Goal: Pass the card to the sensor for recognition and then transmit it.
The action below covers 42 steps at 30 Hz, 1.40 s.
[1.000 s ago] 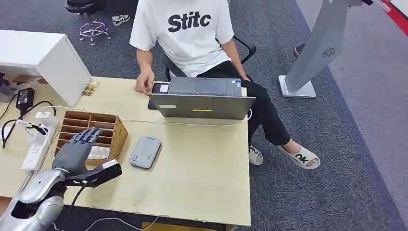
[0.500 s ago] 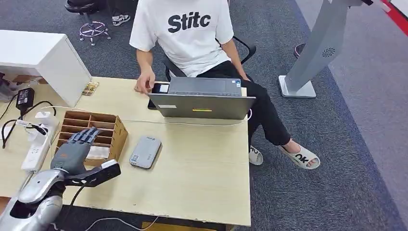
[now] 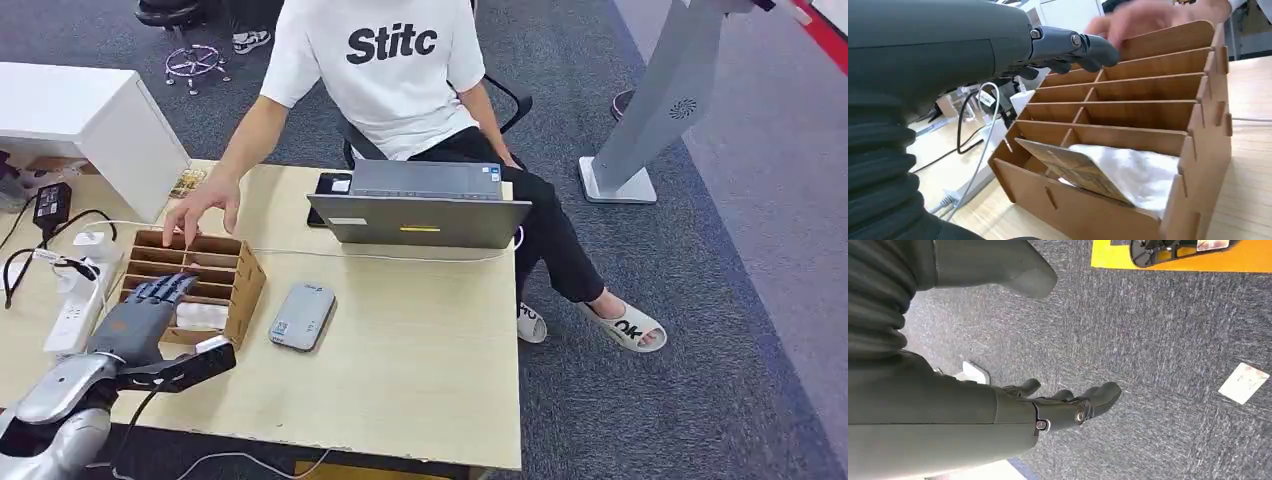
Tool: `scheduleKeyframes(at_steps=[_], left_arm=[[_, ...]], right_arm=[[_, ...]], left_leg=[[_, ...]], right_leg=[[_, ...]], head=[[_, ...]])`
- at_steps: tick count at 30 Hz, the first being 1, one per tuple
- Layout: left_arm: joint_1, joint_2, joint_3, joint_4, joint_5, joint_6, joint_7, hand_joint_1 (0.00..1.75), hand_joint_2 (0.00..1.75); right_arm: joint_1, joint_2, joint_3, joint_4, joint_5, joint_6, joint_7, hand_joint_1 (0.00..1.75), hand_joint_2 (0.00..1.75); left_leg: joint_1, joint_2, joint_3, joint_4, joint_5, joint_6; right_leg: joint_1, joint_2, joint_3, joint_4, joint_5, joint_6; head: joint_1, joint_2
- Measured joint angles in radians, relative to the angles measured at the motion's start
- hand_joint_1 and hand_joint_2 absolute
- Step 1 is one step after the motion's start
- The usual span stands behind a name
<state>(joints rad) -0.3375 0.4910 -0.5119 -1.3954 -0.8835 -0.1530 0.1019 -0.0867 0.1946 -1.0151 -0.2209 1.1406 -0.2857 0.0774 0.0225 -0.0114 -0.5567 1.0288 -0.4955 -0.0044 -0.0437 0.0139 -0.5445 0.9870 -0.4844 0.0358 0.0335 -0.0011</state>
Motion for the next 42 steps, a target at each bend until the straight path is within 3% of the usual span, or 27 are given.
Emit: scheduleKeyframes(at_steps=[10,11,12,13,14,16,17,19,22,28,42], left_arm=[[0.003,0.055,0.014,-0.022,0.021,-0.034,0.002,0.00,1.75],[0.004,0.059,0.014,-0.025,0.024,-0.036,0.002,0.16,1.75],[0.004,0.064,0.014,-0.027,0.025,-0.037,0.002,0.72,1.75],[0.004,0.067,0.015,-0.029,0.025,-0.039,0.002,0.99,1.75],[0.005,0.069,0.015,-0.031,0.025,-0.039,0.002,0.99,1.75],[0.005,0.070,0.015,-0.031,0.023,-0.039,0.005,1.41,1.75],[0.005,0.069,0.015,-0.031,0.020,-0.039,0.006,1.50,1.75],[0.005,0.066,0.015,-0.031,0.016,-0.034,0.006,1.55,1.75],[0.005,0.056,0.015,-0.028,0.003,-0.015,0.005,1.50,1.75],[0.003,0.010,0.015,0.012,-0.032,0.037,0.002,1.55,1.75],[-0.008,-0.031,0.015,0.048,-0.035,0.048,0.002,1.55,1.75]], right_arm=[[0.000,0.000,-0.005,0.000,0.001,0.000,0.000,0.00,1.75],[0.000,0.000,-0.007,0.000,0.001,0.000,0.000,0.00,1.75],[0.000,0.000,-0.009,0.000,0.001,0.000,0.000,0.00,1.75],[0.000,0.000,-0.010,0.000,0.001,0.000,0.000,0.00,1.75],[0.000,0.000,-0.012,0.000,0.001,0.000,0.000,0.00,1.75],[0.000,0.000,-0.015,0.000,0.002,0.003,0.000,0.00,1.75],[0.000,0.000,-0.016,0.000,0.002,0.004,0.000,0.00,1.75],[0.000,0.000,-0.016,0.000,0.004,0.007,0.000,0.00,1.75],[-0.001,0.000,-0.016,0.000,0.012,0.010,0.000,0.00,1.75],[-0.001,0.000,-0.016,0.000,0.032,0.009,0.003,0.00,1.75],[-0.002,0.000,-0.016,0.000,0.035,0.009,0.003,0.00,1.75]], left_leg=[[0.000,0.000,0.000,0.000,0.000,0.000],[0.000,0.000,0.000,0.000,0.000,0.000],[0.000,0.000,0.000,0.000,0.000,0.000],[0.000,0.000,0.000,0.000,0.000,0.000],[0.000,0.000,0.000,0.000,0.000,0.000],[0.000,0.000,0.000,0.000,0.000,0.000],[0.000,0.000,0.000,0.000,0.000,0.000],[0.000,0.000,0.000,0.000,0.000,0.000],[0.000,0.000,0.000,0.000,0.000,0.000],[0.000,0.000,0.000,0.000,0.000,0.000],[0.000,0.000,0.000,0.000,0.000,0.000]], right_leg=[[0.000,0.000,0.000,0.000,0.000,0.000],[0.000,0.000,0.000,0.000,0.000,0.000],[0.000,0.000,0.000,0.000,0.000,0.000],[0.000,0.000,0.000,0.000,0.000,0.000],[0.000,0.000,0.000,0.000,0.000,0.000],[0.000,0.000,0.000,0.000,0.000,0.000],[0.000,0.000,0.000,0.000,0.000,0.000],[0.000,0.000,0.000,0.000,0.000,0.000],[0.000,0.000,0.000,0.000,0.000,0.000],[0.000,0.000,0.000,0.000,0.000,0.000],[0.000,0.000,0.000,0.000,0.000,0.000]], head=[[0.000,0.000],[0.000,0.000],[0.000,0.000],[0.000,0.000],[0.000,0.000],[0.000,0.000],[0.000,0.000],[0.000,0.000],[0.000,0.000],[0.000,0.000],[0.000,0.000]])
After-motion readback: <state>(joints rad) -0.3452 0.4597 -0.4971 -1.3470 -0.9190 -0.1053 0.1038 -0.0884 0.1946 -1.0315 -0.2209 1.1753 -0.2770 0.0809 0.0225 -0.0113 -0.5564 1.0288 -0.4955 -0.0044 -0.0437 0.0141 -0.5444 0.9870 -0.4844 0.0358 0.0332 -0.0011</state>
